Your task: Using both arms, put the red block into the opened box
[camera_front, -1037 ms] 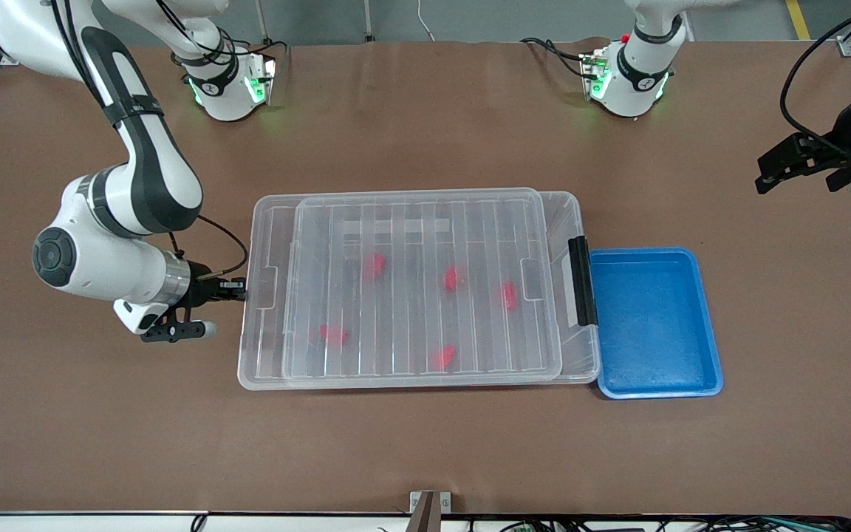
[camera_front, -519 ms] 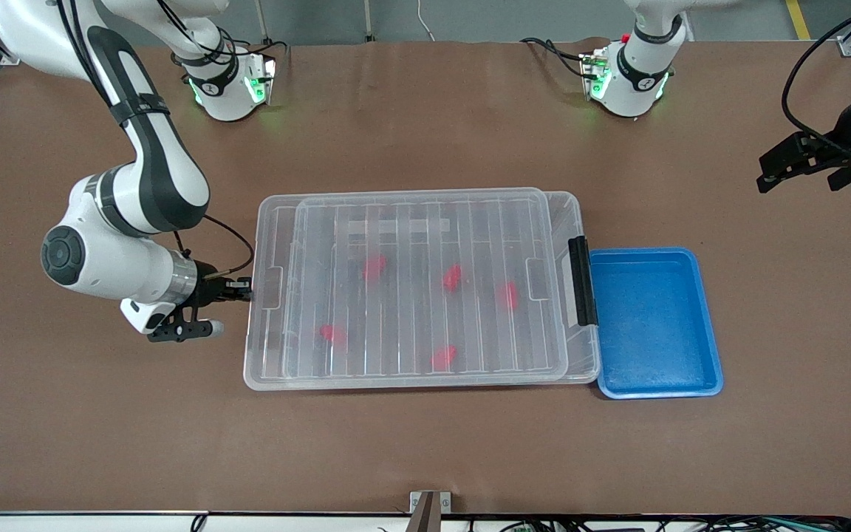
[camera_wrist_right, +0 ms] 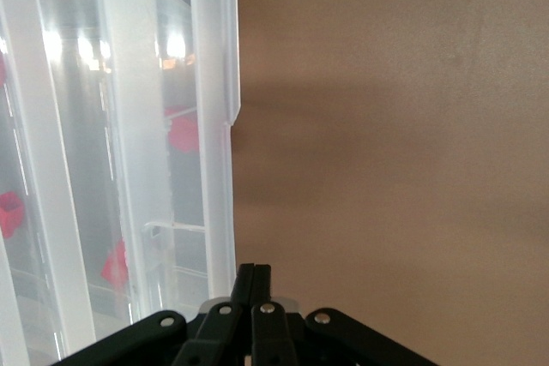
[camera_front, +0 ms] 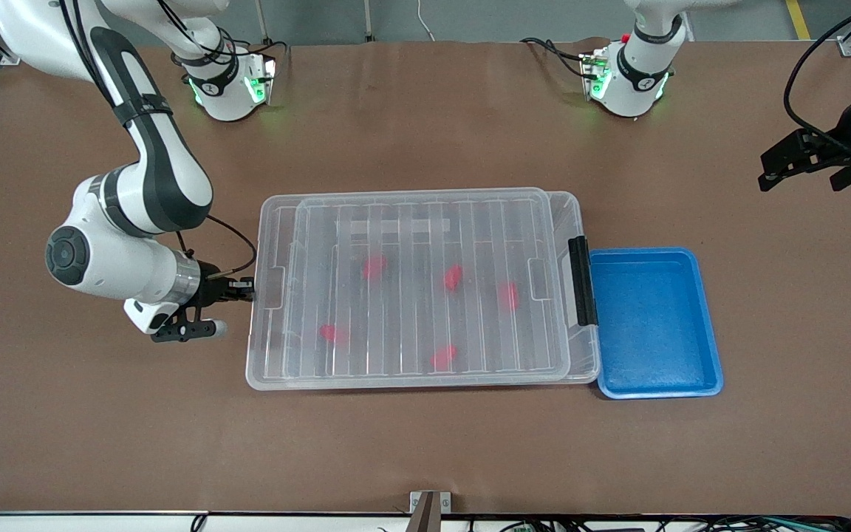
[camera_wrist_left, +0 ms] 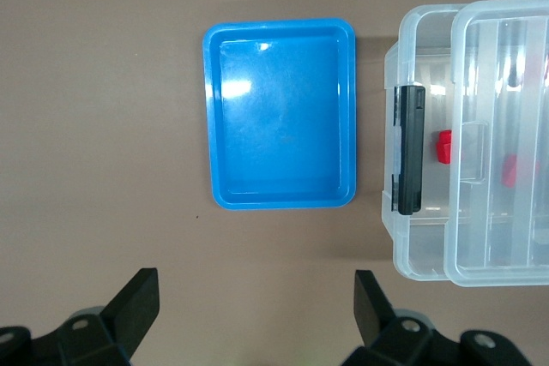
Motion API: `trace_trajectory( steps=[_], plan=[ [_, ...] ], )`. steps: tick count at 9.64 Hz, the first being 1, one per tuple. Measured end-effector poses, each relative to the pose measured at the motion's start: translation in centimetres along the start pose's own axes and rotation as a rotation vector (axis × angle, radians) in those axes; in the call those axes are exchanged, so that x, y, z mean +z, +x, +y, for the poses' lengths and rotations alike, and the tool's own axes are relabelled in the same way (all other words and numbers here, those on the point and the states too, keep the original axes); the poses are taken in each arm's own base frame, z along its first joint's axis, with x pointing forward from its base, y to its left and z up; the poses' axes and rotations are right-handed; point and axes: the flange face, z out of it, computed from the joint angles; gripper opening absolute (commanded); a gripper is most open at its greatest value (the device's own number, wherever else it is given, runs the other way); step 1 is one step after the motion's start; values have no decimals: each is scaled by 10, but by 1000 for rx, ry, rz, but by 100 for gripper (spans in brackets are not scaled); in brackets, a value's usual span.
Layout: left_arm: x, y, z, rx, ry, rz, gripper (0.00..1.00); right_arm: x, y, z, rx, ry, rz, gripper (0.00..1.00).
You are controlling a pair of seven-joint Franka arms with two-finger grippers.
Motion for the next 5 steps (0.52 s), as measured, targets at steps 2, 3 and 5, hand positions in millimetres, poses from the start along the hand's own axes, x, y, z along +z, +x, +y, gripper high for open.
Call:
trace_trajectory(
  steps=[2,3,5],
  plan=[
    [-1,0,0,3,0,1,100,3,1,-3,-5,0,5,0],
    [-1,0,0,3,0,1,100,4,1,-4,-7,0,5,6],
    [-1,0,0,3,0,3,100,2,2,-2,-3,0,9,99]
  ],
)
